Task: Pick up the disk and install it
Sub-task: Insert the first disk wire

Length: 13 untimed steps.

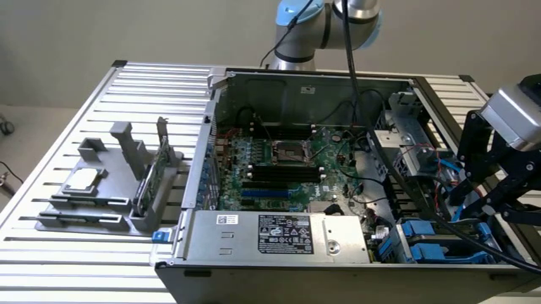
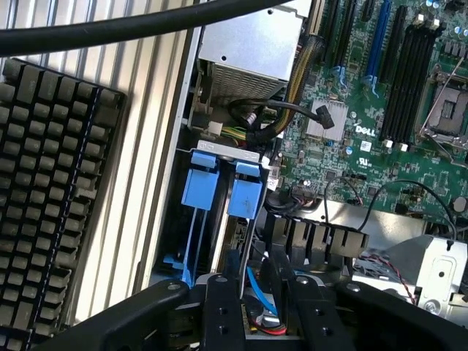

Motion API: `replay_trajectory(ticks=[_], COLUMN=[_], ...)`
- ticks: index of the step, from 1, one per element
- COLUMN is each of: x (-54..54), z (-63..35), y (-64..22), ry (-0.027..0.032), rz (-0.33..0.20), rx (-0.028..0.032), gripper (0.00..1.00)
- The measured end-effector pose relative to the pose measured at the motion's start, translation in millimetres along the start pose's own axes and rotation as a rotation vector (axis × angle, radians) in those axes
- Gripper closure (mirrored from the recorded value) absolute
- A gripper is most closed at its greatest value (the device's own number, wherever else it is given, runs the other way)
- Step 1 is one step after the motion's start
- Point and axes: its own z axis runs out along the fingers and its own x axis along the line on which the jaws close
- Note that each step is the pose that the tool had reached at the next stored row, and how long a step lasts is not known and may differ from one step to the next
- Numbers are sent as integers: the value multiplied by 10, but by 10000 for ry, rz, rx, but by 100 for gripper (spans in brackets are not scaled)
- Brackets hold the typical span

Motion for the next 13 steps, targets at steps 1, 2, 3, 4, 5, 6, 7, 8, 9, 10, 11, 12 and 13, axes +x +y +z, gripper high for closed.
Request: replay_trajectory(ticks=[1, 2, 3, 4, 5, 6, 7, 8, 9, 10, 11, 12, 13], x=[0, 0, 0, 0, 0, 0, 0, 0, 0, 0, 0, 0, 0], z=[0, 0, 0, 0, 0, 0, 0, 0, 0, 0, 0, 0, 0], y=[0, 0, 0, 0, 0, 0, 0, 0, 0, 0, 0, 0, 0], ry=[0, 0, 0, 0, 0, 0, 1, 0, -1, -3, -4, -6, -7], rz=[0, 0, 0, 0, 0, 1, 20, 132, 273, 414, 551, 690, 827], rx=[0, 0, 0, 0, 0, 0, 3, 13, 28, 43, 57, 72, 86], gripper=[69, 69, 69, 69, 69, 69, 69, 69, 69, 69, 69, 69, 69])
